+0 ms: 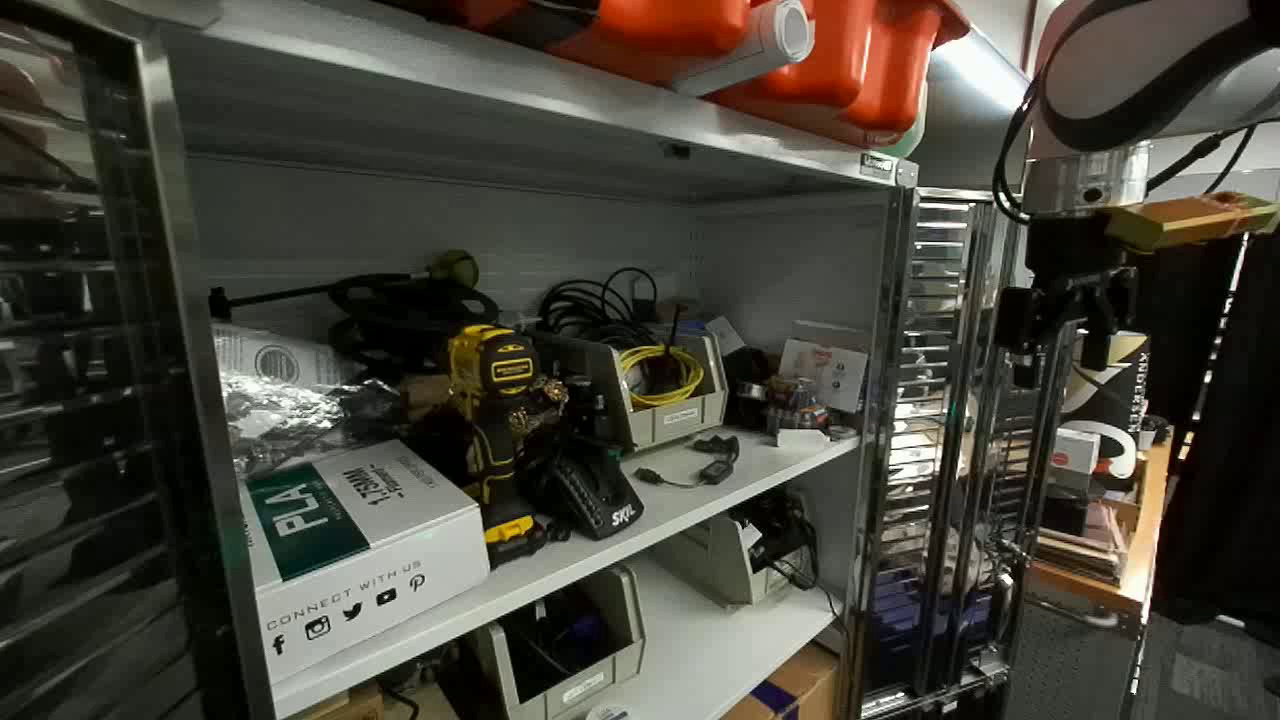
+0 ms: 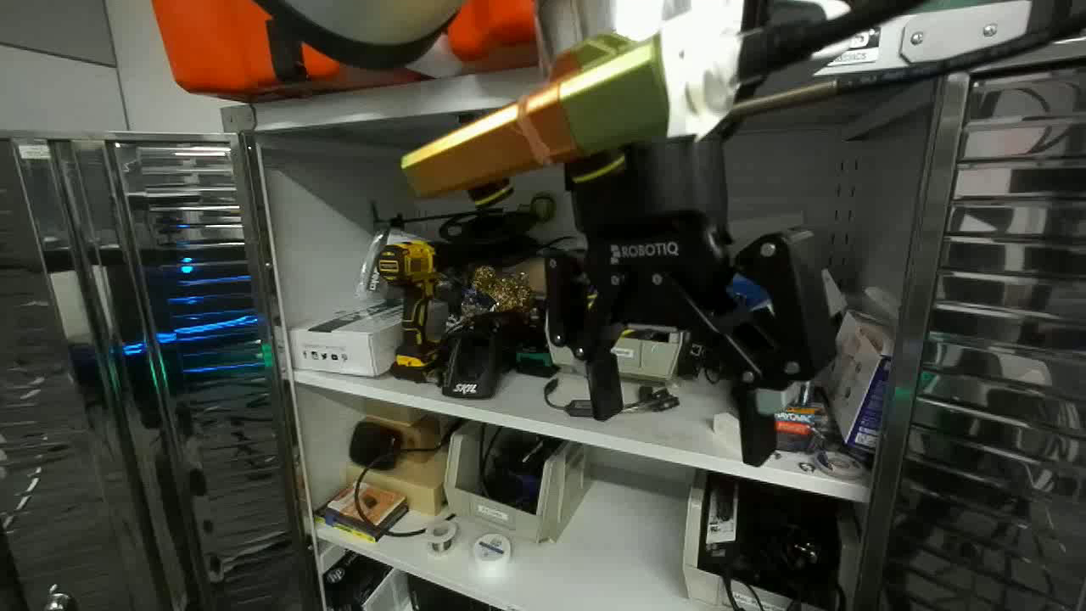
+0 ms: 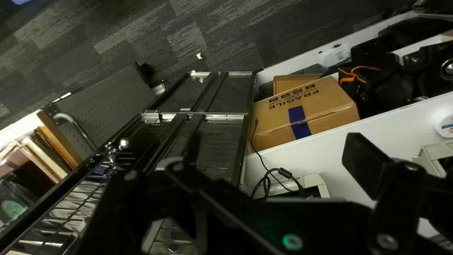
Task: Put the black cable in the storage box
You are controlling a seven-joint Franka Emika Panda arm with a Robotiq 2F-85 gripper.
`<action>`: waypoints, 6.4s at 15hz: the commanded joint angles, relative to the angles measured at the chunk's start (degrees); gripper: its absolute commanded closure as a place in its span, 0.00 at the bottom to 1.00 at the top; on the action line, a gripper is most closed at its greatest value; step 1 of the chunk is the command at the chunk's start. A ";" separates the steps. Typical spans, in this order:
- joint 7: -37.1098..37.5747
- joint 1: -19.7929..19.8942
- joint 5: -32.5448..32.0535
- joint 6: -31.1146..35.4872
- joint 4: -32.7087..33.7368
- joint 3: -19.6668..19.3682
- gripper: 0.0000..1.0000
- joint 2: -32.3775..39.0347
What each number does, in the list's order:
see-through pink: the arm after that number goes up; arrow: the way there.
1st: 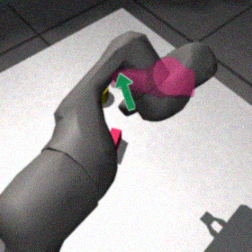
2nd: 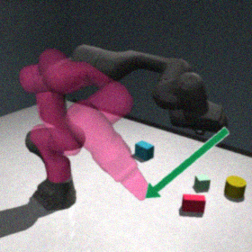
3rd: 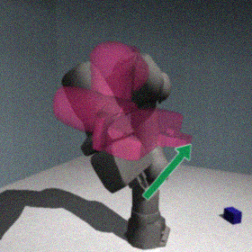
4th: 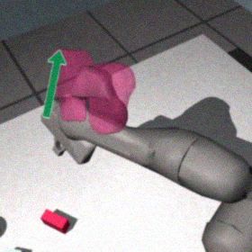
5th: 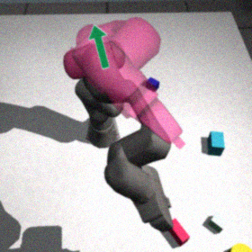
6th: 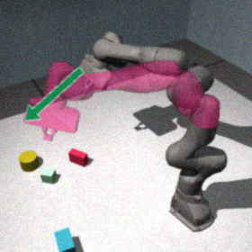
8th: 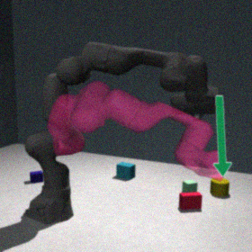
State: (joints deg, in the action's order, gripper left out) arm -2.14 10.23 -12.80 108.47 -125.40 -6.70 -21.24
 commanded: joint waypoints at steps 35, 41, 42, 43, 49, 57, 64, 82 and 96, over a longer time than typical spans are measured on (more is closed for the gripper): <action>40.14 -11.11 4.93 19.04 22.73 5.34 0.00 34.32; 39.52 -11.68 8.30 24.60 23.75 5.53 0.00 37.66; 39.22 -11.65 9.52 25.11 24.02 5.64 0.00 38.25; 38.95 -11.64 10.68 25.27 24.47 5.67 0.00 38.89; 38.96 -12.34 13.93 27.32 27.23 5.59 0.00 42.22; 38.58 -14.33 13.41 24.48 33.58 5.45 0.00 47.57; 39.92 -16.25 11.25 17.57 36.82 4.22 0.28 48.83; 39.60 -19.30 -0.48 8.87 22.82 3.65 0.91 37.55; 60.26 -15.06 -27.60 39.30 -4.02 4.80 0.91 18.37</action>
State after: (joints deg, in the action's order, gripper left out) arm 51.81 -7.39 -35.06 139.93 -125.00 -2.61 0.89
